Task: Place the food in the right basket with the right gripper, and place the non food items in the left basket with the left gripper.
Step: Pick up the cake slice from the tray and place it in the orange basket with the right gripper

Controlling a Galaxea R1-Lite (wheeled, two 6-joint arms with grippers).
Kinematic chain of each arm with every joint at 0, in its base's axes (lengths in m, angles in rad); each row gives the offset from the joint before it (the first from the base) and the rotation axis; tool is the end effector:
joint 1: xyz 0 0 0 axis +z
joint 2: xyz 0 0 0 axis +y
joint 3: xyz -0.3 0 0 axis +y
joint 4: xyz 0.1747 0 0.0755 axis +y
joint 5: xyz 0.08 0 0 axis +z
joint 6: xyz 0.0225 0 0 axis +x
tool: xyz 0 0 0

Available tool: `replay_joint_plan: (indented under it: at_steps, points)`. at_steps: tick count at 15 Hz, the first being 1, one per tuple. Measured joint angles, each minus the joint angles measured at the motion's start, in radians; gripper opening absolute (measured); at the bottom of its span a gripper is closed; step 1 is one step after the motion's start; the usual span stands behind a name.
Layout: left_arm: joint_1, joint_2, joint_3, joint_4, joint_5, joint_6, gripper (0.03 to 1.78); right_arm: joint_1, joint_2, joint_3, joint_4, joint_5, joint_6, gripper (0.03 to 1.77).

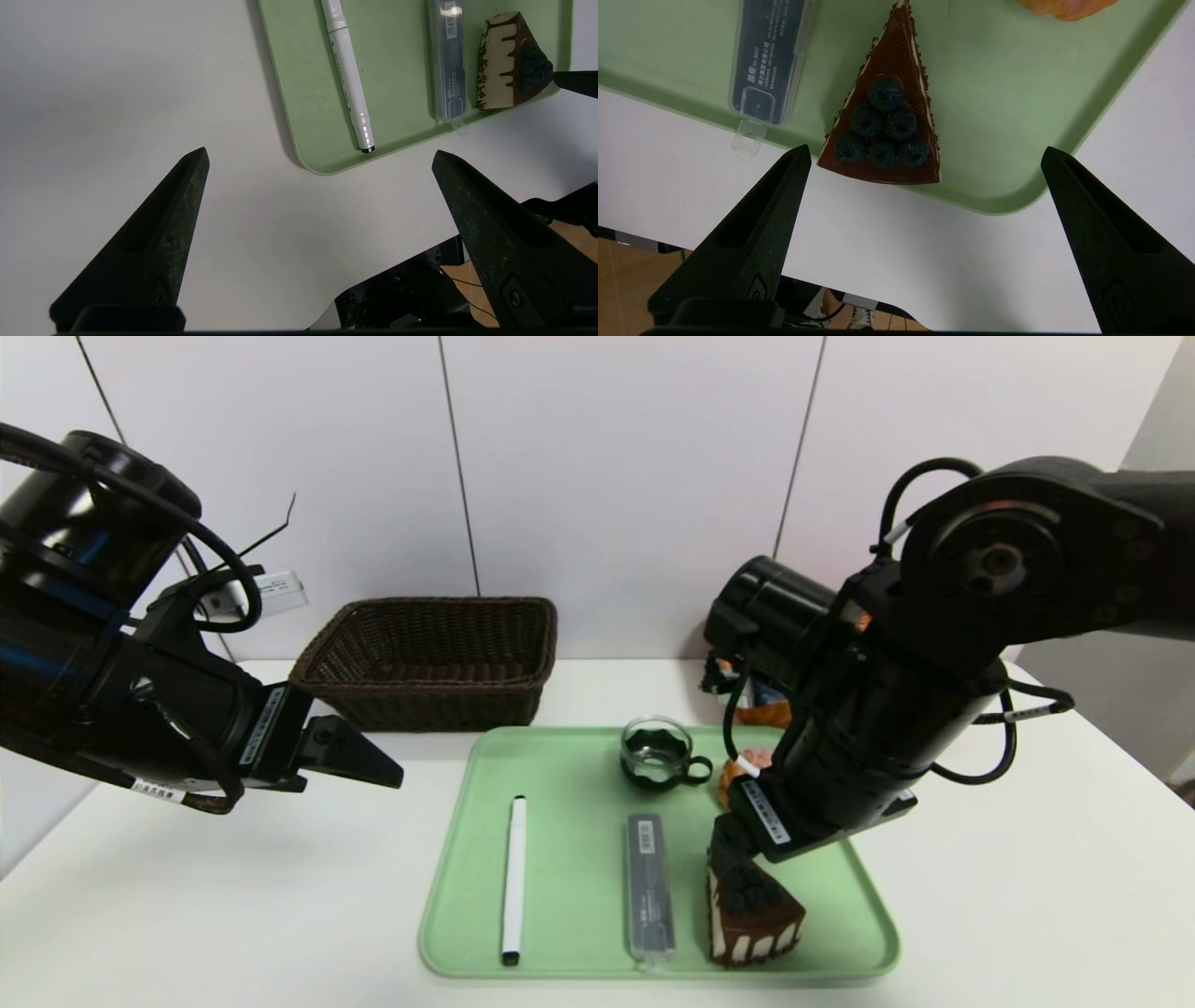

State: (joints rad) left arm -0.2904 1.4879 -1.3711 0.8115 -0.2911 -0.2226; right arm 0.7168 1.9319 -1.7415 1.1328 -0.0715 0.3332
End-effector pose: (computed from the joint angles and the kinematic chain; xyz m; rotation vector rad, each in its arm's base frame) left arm 0.2073 -0.0687 0.2723 -0.2007 0.9966 -0.4317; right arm 0.2400 0.2070 0.2224 -0.2349 1.2999 0.3302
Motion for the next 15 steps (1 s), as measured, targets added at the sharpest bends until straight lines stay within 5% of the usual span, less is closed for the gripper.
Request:
replay_joint_plan:
  at_steps: [7,15]
  points:
    - [0.000,0.019,0.001,0.000,0.000,0.006,1.69,0.012,0.130,-0.026,-0.008,0.053,0.082,1.71]
    - [0.002,0.015,0.002,0.000,0.000,0.003,1.69,-0.017,0.204,-0.029,-0.005,0.048,0.089,1.71]
